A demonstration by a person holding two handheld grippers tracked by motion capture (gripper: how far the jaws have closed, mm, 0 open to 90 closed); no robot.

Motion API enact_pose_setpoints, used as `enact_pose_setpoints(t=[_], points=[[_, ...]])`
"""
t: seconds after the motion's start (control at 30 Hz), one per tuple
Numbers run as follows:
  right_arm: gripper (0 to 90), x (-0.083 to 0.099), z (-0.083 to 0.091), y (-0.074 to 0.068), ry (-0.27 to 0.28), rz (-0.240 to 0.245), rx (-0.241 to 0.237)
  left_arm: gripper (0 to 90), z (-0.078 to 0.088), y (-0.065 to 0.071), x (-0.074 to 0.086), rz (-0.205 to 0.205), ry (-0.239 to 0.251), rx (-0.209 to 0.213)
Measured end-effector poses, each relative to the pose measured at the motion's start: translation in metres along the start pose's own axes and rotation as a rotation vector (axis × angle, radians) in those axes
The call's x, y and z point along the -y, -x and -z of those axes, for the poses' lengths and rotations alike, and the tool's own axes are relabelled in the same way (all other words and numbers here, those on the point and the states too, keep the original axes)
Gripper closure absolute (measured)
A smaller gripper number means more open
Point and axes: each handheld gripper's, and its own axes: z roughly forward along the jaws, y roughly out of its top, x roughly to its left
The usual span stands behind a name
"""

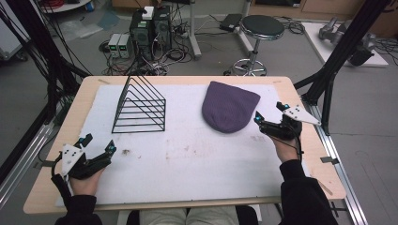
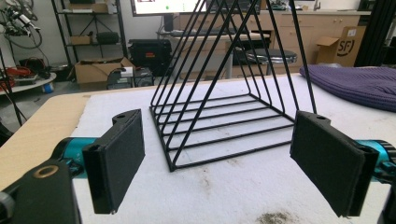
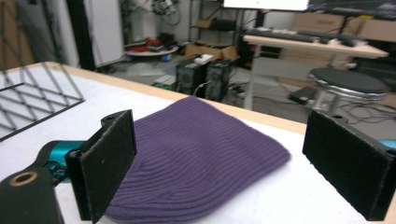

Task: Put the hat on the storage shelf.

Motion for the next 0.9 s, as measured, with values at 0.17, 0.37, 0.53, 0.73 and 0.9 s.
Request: enact_pose_setpoints(t=[0.17,0.37,0.53,0.73,0.9], points=[[8.9,-0.002,-0.014,0.002,-0.034,0.028,-0.055,18.1,0.000,0.001,0.000,-0.009,-0.003,0.007],[8.9,-0.003,-0.030,0.003,-0.076,0.066,-0.107,18.0,-0.001,0.001,0.000,-0.007,-0.003,0.005],[8.9,-0.002,-0.044,0.008,-0.114,0.054,-0.161,18.0,0.000,0.002,0.000,-0.012,0.000,0.006],[8.9,-0.009,-0.055,0.012,-0.138,0.087,-0.253,18.0,-0.001,0.002,0.000,-0.017,-0.005,0.009],[8.9,-0.008,-0.063,0.015,-0.187,0.109,-0.305,18.1,-0.001,0.002,0.001,-0.016,-0.004,0.012]])
